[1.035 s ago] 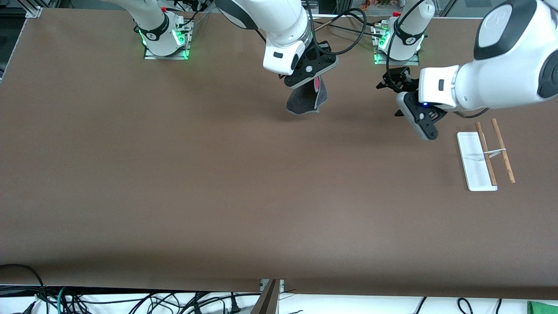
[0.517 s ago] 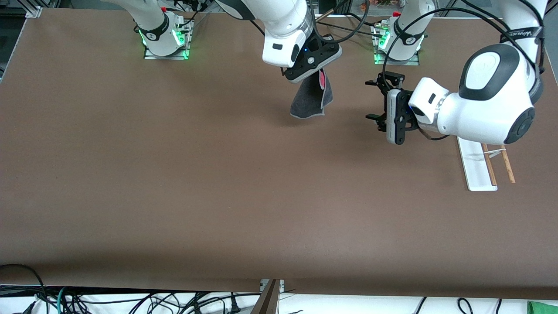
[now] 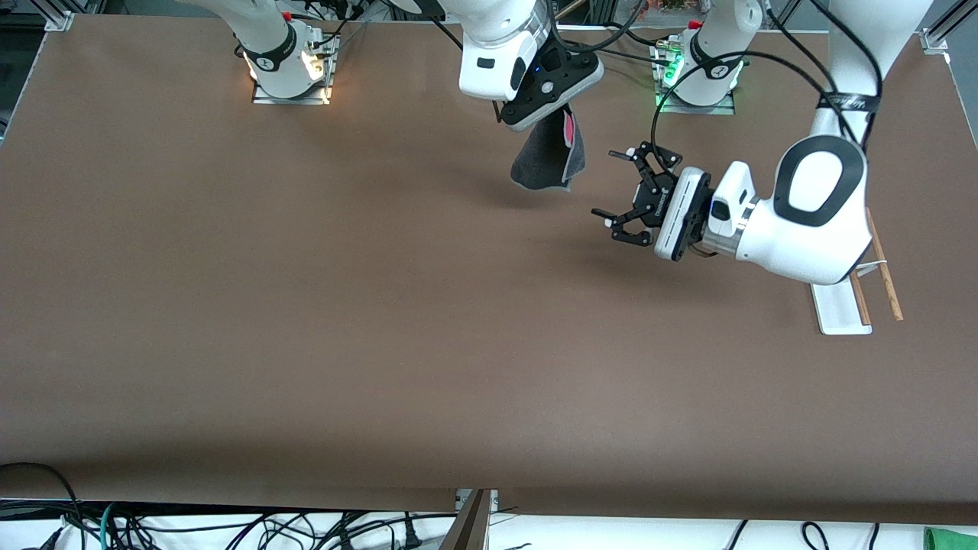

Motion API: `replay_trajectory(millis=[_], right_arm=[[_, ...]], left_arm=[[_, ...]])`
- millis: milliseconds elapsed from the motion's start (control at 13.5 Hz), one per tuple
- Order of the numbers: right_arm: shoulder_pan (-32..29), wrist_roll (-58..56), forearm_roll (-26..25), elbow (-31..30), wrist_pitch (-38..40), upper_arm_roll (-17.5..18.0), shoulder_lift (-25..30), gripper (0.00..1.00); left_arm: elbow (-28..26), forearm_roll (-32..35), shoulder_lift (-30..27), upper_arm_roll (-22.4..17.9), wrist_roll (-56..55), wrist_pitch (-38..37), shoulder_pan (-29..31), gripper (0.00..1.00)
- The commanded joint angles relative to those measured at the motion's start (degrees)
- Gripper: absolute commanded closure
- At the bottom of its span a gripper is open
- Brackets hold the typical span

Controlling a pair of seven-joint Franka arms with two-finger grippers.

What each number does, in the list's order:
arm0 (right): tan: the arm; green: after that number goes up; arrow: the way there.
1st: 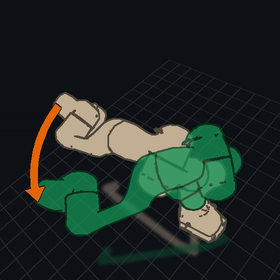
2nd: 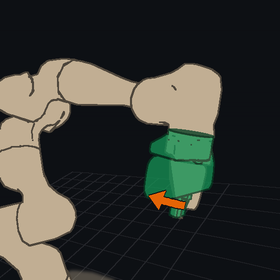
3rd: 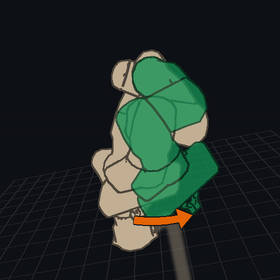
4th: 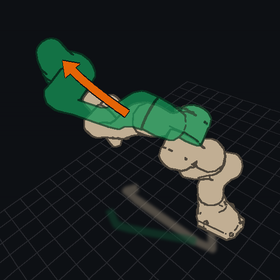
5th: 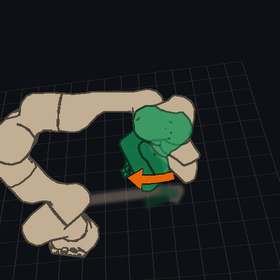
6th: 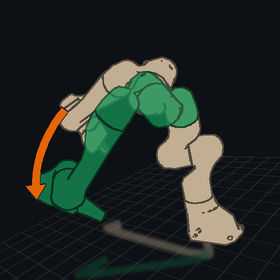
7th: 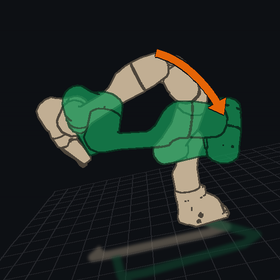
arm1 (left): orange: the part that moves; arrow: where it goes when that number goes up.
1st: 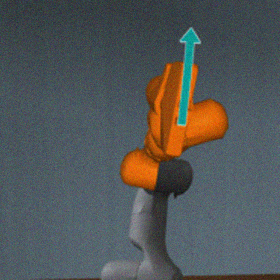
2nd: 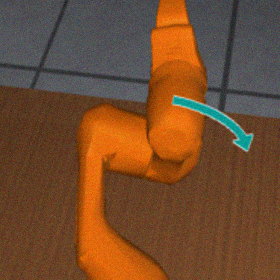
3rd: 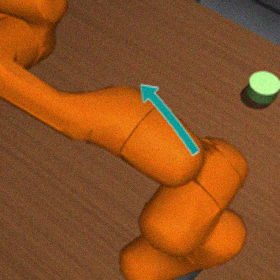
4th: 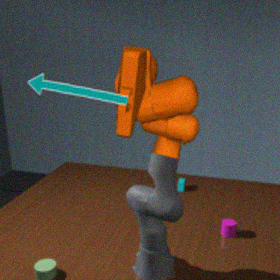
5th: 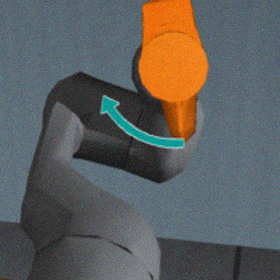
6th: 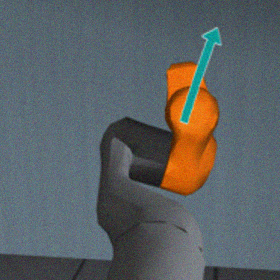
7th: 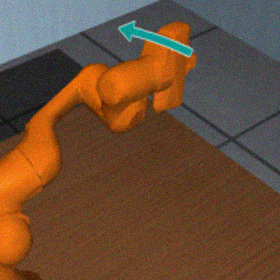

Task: Pass towel and hang on rack
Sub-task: 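Reach the left gripper to the hanging towel and grasp it, then open the right gripper to release the towel to the left gripper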

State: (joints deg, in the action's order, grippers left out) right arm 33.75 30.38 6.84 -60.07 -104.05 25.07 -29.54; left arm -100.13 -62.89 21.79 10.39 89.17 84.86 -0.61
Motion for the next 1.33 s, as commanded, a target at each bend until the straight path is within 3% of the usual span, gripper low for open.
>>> replay_trajectory(millis=[0,148,296,517,665,739,887,1257], right_arm=[[-0.09,-0.58,-0.16,0.3,0.69,0.33,0.45,1.0],[-0.09,-0.58,-0.16,0.3,0.43,0.33,0.45,1.0],[-0.09,-0.67,-0.16,0.39,0.43,0.33,0.45,1.0],[-0.09,-0.58,-0.16,0.3,0.43,0.24,0.45,1.0],[-0.09,-0.67,-0.07,0.3,0.52,0.24,0.45,1.0],[-0.18,-0.67,-0.16,0.3,0.52,0.24,0.45,1.0],[-0.26,-0.67,-0.07,0.3,0.52,0.24,0.45,1.0],[-0.53,-0.58,-0.07,0.3,0.69,0.15,0.45,1.0]], left_arm=[[-2.08,-8.17,3.51,0.24,9.06,-0.22,0.26,0.0],[-5.51,-17.66,6.41,1.2,15.3,-5.47,-0.36,0.0],[-6.13,-19.81,8.53,2.34,17.78,-8.03,-0.27,0.01],[-8.76,-22.62,10.99,3.23,17.96,-13.66,0.17,0.13],[-8.95,-23.59,11.61,3.32,19.01,-15.16,-0.18,0.46],[-9.21,-23.59,11.96,3.49,19.8,-15.25,-0.27,0.7],[-9.65,-23.77,13.45,4.89,19.99,-16.04,-0.27,1.0],[-9.39,-23.86,13.63,5.16,19.99,-16.22,0.52,1.0]])
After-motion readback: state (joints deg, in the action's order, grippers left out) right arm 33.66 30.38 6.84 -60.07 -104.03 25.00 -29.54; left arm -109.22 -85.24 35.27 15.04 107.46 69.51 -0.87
